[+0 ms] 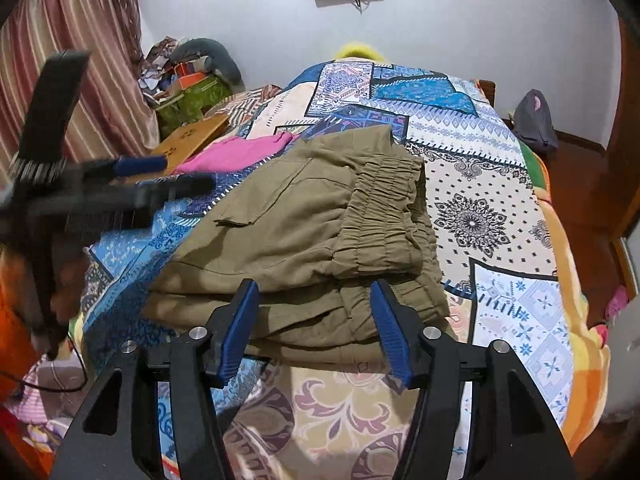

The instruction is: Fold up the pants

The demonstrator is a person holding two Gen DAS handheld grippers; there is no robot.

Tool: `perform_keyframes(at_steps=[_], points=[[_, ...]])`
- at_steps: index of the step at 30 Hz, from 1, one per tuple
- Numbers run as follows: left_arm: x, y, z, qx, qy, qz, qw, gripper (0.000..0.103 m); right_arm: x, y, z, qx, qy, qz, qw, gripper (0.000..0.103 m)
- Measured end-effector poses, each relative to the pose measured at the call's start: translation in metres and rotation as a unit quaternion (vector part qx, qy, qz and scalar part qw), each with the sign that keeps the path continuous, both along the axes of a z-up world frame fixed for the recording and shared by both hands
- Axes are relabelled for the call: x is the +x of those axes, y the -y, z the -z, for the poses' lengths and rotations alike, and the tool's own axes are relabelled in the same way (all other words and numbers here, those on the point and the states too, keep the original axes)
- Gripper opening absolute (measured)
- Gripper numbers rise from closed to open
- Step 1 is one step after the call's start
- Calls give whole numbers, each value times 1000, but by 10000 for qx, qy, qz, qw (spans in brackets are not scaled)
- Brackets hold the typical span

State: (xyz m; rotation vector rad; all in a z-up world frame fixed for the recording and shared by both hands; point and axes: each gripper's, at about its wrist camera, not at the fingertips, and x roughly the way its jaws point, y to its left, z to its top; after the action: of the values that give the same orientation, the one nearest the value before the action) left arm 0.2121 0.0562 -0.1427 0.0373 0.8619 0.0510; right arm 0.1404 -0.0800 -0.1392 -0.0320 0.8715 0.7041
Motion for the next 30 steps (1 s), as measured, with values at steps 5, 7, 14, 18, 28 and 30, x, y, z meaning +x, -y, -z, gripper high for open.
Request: perform_keyframes(at_steps=[5,7,14,18,28,30], points=[[56,-38,14,11,-153,-408,9990,93,4,-3,13,-189,-32,-15,9998,54],[79,-50,29,-45,-376,-431,9984,92,6,-1,15,-221,-24,10,9998,54],[124,-57,84,-635,-1189,140,9908,88,31,9,26,-403,-120,108,9991,54],[137,-59,102,-1151,-1424,262,9828,78,54,12,33,-477,-268,16,9985,54],[165,-32,116,-702,-1541,583,9838,9,97,8,49,-526,-393,-135,9978,55],[162,-30,115,-449,-1468,620,9862,7,104,7,50,-529,-387,-176,9977,55]])
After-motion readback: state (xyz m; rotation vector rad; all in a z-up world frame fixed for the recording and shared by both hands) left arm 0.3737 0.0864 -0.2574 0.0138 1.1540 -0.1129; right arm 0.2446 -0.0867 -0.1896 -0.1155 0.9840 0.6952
